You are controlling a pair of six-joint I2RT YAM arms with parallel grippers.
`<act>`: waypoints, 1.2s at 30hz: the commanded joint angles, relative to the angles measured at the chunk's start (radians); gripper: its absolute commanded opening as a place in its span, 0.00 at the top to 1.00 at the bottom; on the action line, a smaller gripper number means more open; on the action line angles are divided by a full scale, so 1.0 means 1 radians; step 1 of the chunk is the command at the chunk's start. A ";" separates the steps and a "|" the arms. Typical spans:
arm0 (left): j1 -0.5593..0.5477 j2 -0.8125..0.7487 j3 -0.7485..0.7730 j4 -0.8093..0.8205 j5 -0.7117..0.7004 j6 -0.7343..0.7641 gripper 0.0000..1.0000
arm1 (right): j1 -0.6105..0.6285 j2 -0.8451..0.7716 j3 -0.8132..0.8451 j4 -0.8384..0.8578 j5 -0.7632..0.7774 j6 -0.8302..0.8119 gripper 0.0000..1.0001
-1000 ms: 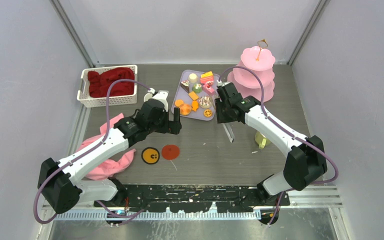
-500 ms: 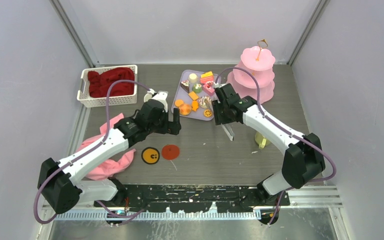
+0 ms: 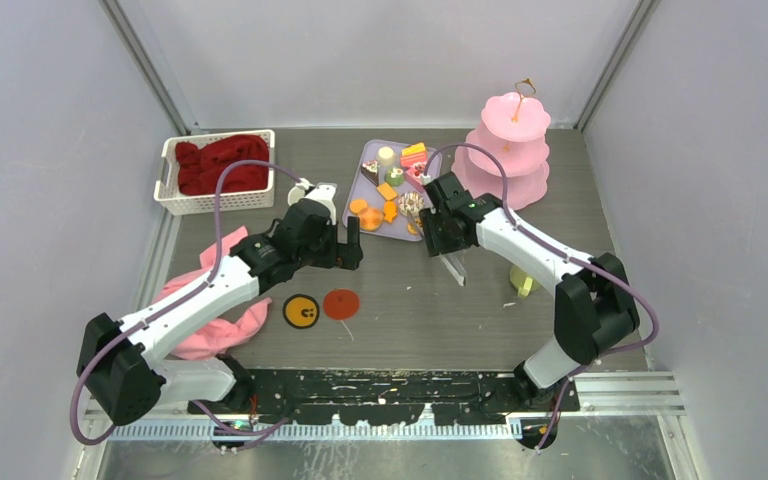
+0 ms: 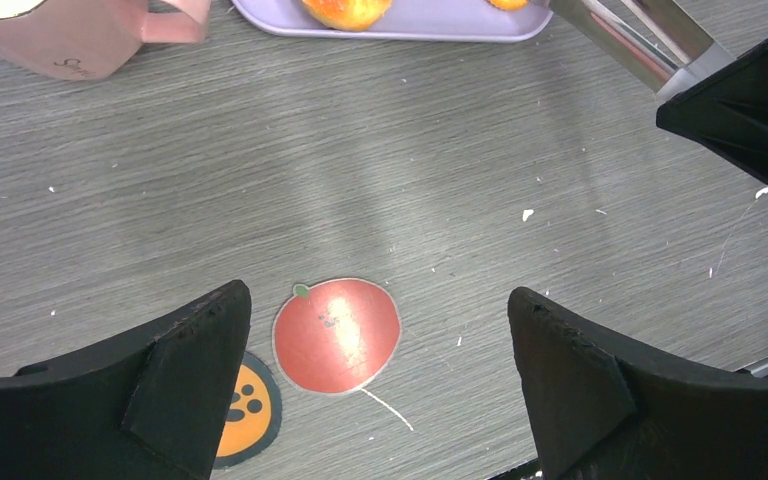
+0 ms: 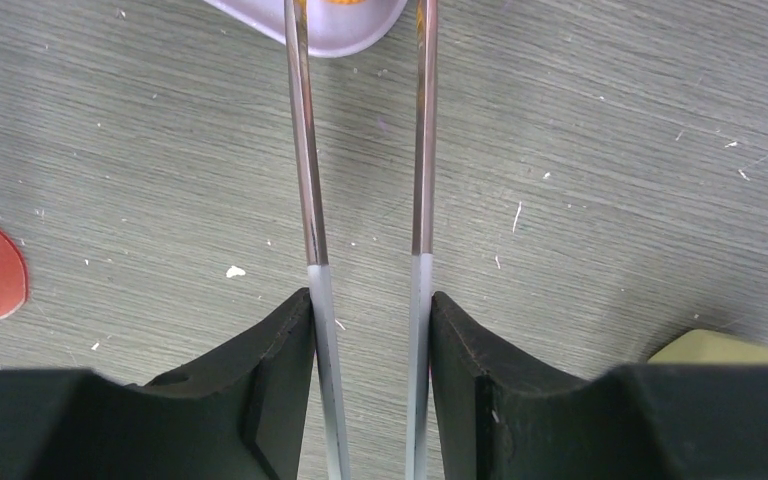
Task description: Serve the afternoon tea
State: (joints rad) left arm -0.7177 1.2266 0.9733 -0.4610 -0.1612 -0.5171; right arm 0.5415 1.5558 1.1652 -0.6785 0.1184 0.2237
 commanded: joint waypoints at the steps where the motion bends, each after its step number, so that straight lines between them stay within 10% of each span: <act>1: 0.005 -0.003 0.001 0.015 -0.007 -0.005 0.01 | 0.006 -0.004 0.008 0.048 -0.017 -0.021 0.52; 36: 0.006 -0.003 -0.016 0.020 0.001 -0.021 0.01 | 0.052 0.001 0.011 -0.007 0.039 -0.043 0.57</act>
State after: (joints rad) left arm -0.7177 1.2339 0.9588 -0.4625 -0.1608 -0.5247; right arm 0.5880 1.5738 1.1614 -0.6899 0.1352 0.1886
